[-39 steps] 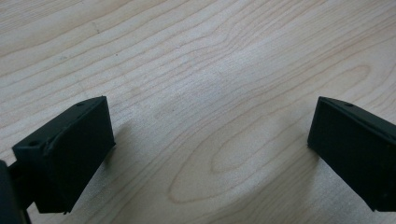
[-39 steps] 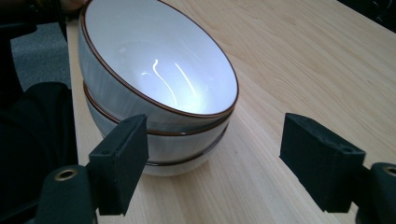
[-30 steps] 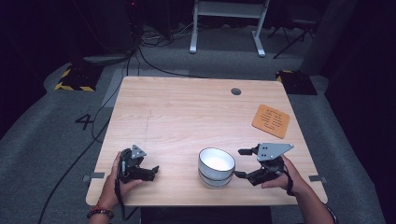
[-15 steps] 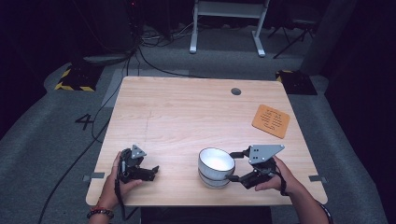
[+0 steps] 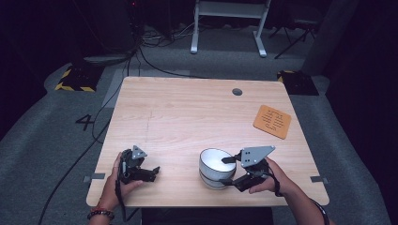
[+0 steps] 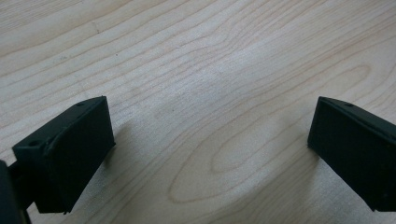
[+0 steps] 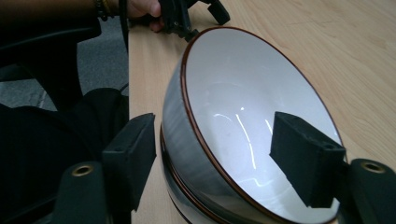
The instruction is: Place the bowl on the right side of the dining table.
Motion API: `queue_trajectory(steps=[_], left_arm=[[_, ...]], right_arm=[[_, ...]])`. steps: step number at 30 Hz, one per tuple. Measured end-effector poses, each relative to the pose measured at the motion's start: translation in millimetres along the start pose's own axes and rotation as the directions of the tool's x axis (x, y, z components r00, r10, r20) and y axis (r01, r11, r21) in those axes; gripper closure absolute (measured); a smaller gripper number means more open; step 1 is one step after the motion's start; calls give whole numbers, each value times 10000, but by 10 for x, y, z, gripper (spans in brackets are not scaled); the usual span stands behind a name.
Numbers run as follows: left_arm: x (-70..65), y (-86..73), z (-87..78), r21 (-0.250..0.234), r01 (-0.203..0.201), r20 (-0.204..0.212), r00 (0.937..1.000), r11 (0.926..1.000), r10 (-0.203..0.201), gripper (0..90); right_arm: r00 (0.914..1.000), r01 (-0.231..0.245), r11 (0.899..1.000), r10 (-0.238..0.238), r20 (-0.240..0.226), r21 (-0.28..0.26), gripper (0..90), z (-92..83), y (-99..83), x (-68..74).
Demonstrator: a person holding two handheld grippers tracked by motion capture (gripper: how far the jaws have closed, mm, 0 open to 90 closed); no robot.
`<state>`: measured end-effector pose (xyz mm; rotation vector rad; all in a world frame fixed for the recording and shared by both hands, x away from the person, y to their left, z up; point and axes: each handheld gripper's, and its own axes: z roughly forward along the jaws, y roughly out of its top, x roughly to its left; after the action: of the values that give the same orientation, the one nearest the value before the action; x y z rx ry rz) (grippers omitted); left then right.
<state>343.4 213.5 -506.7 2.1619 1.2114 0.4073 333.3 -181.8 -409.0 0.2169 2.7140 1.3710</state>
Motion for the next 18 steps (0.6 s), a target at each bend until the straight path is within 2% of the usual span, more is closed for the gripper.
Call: queue_trajectory(steps=[8,10,16,18], left_arm=[[2,1,-2,31,-7,19,10000,10000,7,4],[0,0,0,-4,1,-3,10000,10000,-1,4],[0,0,0,4,-2,2,10000,10000,2,4],[2,0,-1,14,-23,-2,10000,10000,23,4]], right_arm=[[9981,-83,9999,87,-608,76,435,100,45,7],[9979,-100,9999,106,-638,105,445,105,48,7],[9938,-109,9999,118,-1102,88,493,153,71,15],[9914,-137,9998,153,-1303,127,557,182,83,16]])
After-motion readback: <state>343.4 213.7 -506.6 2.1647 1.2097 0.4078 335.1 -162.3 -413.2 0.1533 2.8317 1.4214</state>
